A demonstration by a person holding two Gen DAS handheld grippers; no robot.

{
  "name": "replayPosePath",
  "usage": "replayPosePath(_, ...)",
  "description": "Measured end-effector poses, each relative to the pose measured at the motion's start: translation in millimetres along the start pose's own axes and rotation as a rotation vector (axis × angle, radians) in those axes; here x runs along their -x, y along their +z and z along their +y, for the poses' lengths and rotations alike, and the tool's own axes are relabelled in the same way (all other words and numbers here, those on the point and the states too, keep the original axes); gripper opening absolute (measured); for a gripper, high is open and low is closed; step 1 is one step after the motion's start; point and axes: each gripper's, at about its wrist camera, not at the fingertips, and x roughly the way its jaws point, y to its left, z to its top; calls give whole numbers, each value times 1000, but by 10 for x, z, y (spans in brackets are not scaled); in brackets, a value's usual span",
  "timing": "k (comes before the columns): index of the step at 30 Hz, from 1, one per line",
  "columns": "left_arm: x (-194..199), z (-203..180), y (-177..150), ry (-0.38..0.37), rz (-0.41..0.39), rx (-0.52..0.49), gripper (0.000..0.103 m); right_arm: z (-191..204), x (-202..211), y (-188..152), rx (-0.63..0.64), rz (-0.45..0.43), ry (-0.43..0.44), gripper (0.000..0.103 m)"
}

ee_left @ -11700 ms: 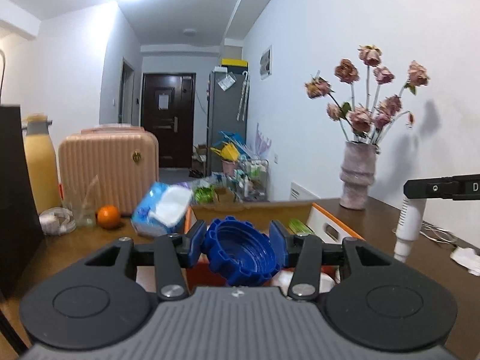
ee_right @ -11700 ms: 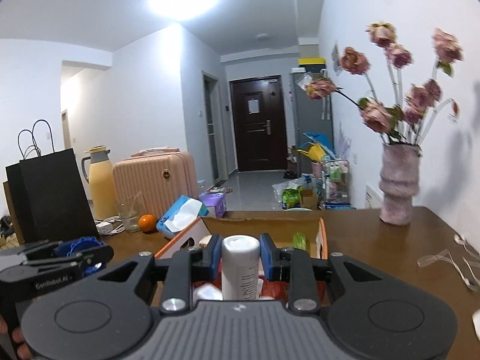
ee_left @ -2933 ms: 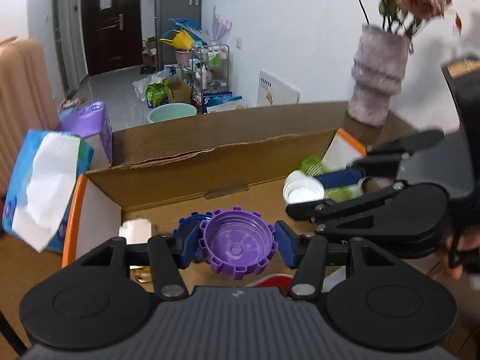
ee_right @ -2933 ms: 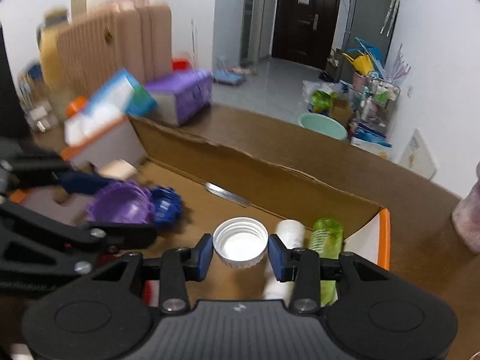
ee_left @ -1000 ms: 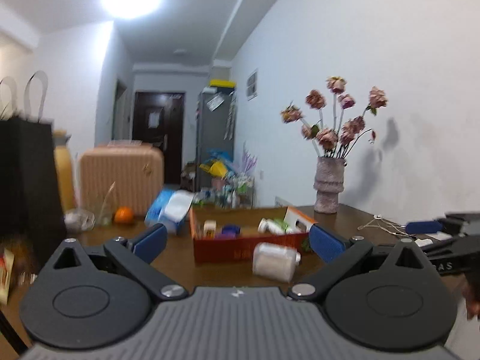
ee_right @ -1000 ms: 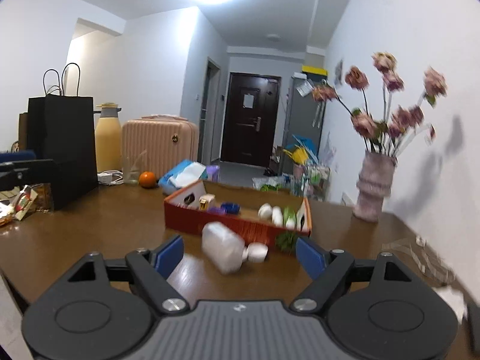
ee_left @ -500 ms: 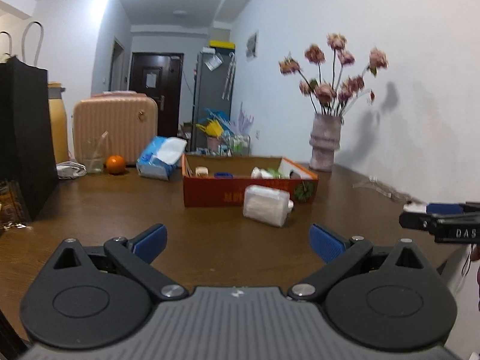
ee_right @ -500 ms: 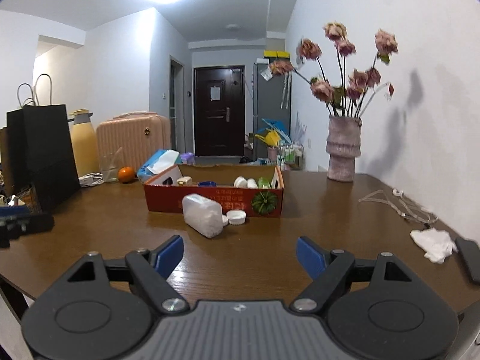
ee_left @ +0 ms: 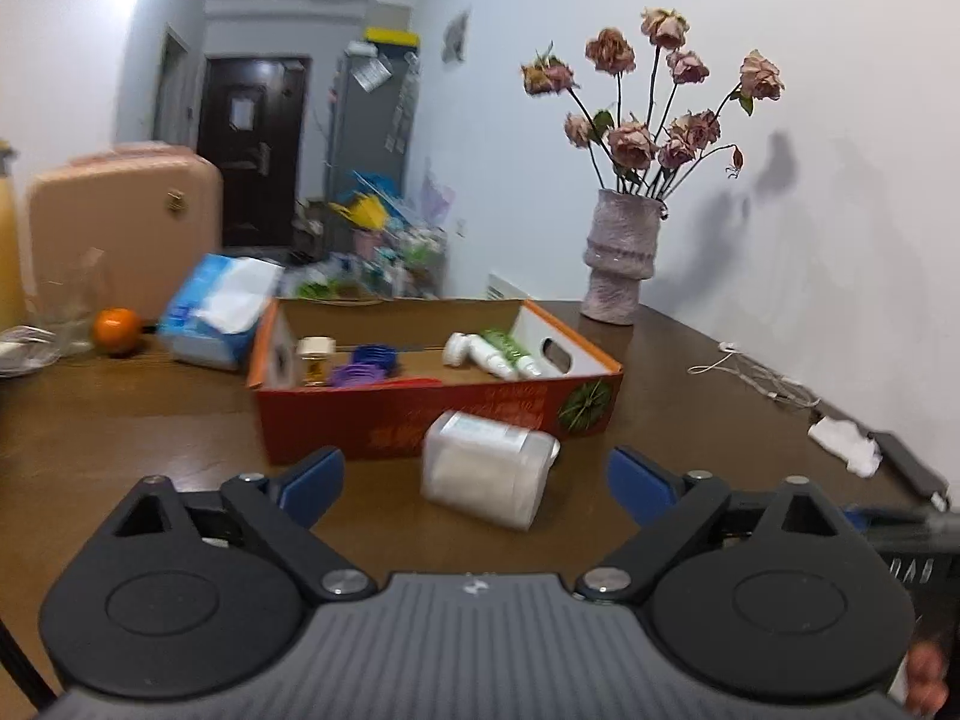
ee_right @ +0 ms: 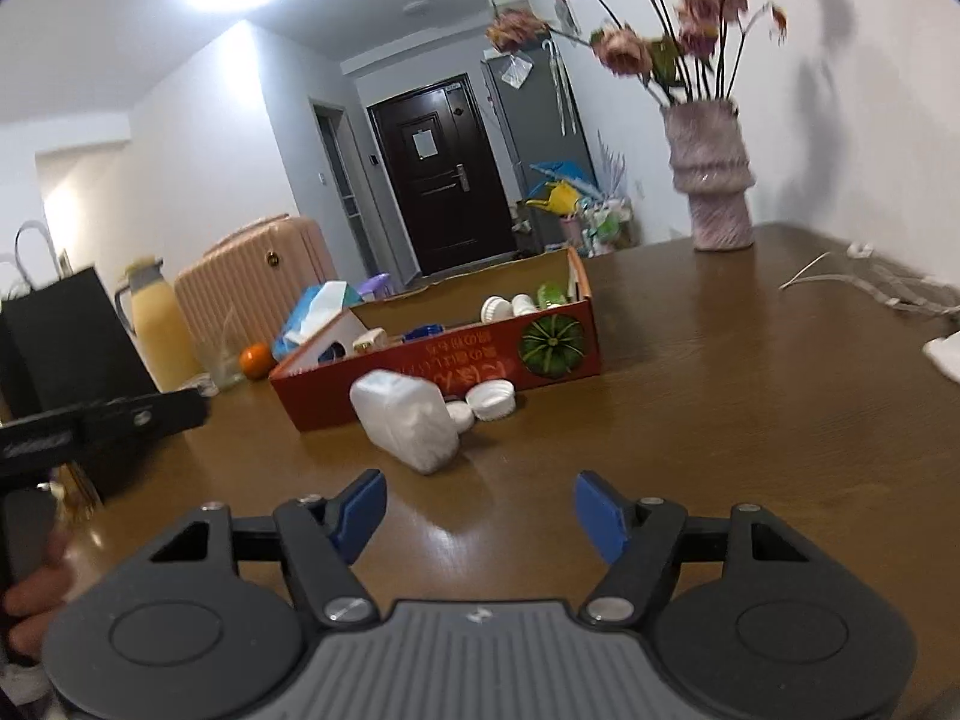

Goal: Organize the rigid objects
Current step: 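Grasp the white square plastic container with the right tool while the left tool grasps it too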

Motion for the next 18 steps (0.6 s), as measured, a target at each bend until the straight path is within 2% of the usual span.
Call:
replayPosePath(3,-497,116,179,-38,66,48,75,8,-306,128,9,22,21,62)
replayPosePath(6,-914,217,246,-73,126,86,68,79,-605,246,11,32,79,58)
replayPosePath(9,-1235,320,255,-84,167,124,59,120,-905,317,-20,59,125,48)
replayPosePath(12,-1424,435,211,-113,185,171,52,121,-1190,360,-63,82,156,42)
replayPosePath(14,-1480,510,151,-142,188,205,49,115,-1315,367,-85,99,174,32)
replayPosePath(18,-1512,586,89,-166,182,237,40,104,-1449,354,-121,116,210,29)
